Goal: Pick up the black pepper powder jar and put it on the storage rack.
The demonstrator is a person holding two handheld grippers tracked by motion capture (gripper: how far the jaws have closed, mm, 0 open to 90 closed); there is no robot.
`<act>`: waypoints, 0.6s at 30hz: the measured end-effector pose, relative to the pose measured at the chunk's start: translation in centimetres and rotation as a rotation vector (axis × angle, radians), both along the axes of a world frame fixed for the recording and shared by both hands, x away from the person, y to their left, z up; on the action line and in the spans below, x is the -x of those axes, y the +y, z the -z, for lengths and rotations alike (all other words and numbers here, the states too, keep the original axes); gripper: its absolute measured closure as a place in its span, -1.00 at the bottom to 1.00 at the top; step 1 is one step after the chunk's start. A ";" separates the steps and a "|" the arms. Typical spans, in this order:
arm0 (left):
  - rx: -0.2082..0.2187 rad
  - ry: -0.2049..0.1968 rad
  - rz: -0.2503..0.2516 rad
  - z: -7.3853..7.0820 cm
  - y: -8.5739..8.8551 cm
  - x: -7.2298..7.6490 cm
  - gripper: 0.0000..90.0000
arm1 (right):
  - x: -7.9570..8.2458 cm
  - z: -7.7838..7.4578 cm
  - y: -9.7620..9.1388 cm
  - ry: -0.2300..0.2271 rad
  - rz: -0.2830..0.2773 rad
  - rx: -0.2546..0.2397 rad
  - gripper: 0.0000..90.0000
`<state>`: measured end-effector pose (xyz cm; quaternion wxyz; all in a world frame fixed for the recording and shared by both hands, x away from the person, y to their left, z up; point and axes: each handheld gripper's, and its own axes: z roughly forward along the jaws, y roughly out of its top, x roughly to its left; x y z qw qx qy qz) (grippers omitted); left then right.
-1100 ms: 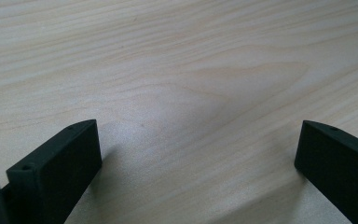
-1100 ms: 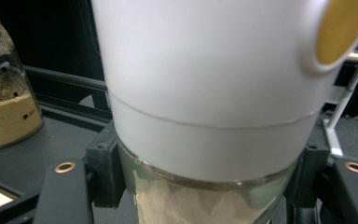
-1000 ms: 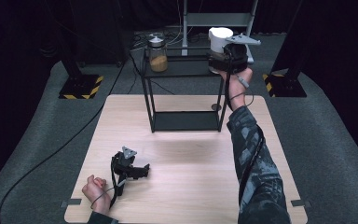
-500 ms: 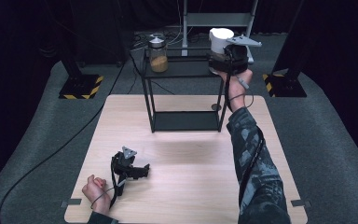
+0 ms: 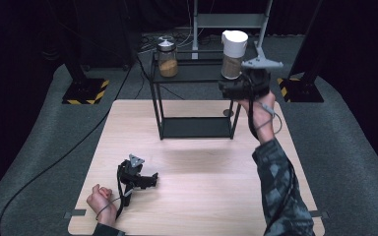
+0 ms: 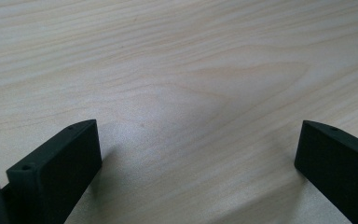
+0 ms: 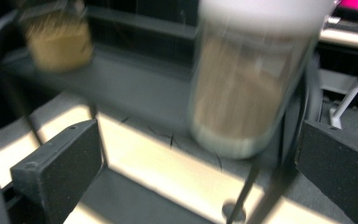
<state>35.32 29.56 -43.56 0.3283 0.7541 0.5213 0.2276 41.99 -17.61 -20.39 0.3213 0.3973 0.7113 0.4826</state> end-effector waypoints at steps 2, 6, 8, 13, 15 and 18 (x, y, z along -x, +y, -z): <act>0.000 0.000 0.000 0.0 0.0 0.0 -1.00 | 0.8 0.6 -0.3 0.010 0.001 0.011 -1.00; 0.000 0.000 0.000 0.0 0.0 0.0 -1.00 | 4.8 5.4 -2.5 0.073 0.023 0.019 -1.00; 0.000 0.000 0.000 0.0 0.0 0.0 -1.00 | 5.8 6.9 -3.0 0.093 0.037 0.023 -1.00; 0.000 0.000 0.000 0.0 0.0 0.0 -1.00 | 9.2 13.6 -5.1 0.224 0.108 0.047 -1.00; 0.000 0.000 0.000 0.0 0.0 0.0 -1.00 | 10.4 16.4 -6.1 0.280 0.151 0.042 -1.00; 0.000 0.000 0.000 0.0 0.0 0.0 -1.00 | 11.6 19.2 -7.0 0.350 0.202 0.045 -1.00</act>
